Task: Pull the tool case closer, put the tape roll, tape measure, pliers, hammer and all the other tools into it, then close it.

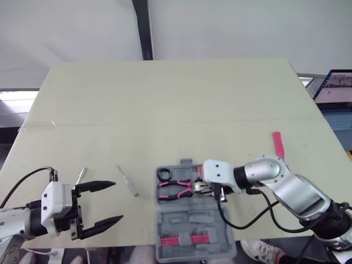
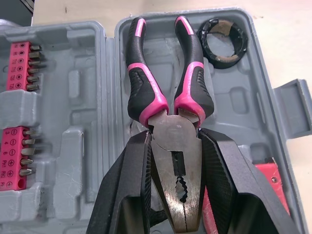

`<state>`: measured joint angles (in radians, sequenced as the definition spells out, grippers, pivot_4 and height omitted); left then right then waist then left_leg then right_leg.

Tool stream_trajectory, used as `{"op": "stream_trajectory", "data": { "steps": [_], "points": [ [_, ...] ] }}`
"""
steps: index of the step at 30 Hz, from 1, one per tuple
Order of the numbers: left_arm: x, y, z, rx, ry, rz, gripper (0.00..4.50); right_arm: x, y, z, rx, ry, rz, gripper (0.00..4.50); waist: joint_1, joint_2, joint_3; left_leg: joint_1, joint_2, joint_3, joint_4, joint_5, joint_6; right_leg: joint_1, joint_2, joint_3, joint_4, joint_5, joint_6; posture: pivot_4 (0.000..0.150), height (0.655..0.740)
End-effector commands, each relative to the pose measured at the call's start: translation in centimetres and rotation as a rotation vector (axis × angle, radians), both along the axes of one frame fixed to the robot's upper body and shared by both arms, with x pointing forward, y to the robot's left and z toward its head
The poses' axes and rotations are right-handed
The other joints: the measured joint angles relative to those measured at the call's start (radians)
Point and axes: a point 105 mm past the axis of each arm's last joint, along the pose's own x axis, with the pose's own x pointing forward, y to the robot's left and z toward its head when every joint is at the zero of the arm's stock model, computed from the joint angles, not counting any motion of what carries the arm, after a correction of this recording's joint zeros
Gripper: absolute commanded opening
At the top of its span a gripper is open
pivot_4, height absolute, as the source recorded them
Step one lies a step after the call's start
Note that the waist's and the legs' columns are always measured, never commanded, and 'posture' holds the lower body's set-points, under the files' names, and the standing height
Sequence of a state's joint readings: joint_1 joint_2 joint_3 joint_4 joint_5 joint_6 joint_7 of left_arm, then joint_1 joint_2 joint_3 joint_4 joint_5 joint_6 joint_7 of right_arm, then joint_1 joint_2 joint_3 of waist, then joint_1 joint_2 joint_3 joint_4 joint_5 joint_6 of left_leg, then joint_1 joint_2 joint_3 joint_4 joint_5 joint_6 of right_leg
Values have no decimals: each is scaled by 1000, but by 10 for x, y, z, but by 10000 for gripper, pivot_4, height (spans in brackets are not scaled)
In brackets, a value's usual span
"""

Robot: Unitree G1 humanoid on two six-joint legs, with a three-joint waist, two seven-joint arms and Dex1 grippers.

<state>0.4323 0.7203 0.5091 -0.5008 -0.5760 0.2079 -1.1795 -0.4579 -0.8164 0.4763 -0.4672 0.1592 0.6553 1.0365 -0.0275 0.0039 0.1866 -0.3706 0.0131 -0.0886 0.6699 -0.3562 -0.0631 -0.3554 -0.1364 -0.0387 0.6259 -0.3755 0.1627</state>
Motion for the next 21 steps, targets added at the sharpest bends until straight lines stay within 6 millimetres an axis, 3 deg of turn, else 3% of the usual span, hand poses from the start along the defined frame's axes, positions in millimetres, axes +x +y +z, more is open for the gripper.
{"op": "stream_trajectory", "data": {
  "steps": [1, 21],
  "points": [
    [-2, -1, 1, 23, -12, -17, 44720, -4, 6, 3, 17, -25, 40, 10000, 0, 0, 0, 0, 0, 0, 0, 0, 0, 0, 0, 0, 0, 0, 0, 1500, 7400],
    [5, -7, 3, 36, -26, -27, 44720, -2, 10, -13, 50, 5, 21, 10000, -1, 0, 0, 1, 0, 0, -1, 0, 0, 0, 0, 0, 0, 0, 0, 1500, 7400]
  ]
}}
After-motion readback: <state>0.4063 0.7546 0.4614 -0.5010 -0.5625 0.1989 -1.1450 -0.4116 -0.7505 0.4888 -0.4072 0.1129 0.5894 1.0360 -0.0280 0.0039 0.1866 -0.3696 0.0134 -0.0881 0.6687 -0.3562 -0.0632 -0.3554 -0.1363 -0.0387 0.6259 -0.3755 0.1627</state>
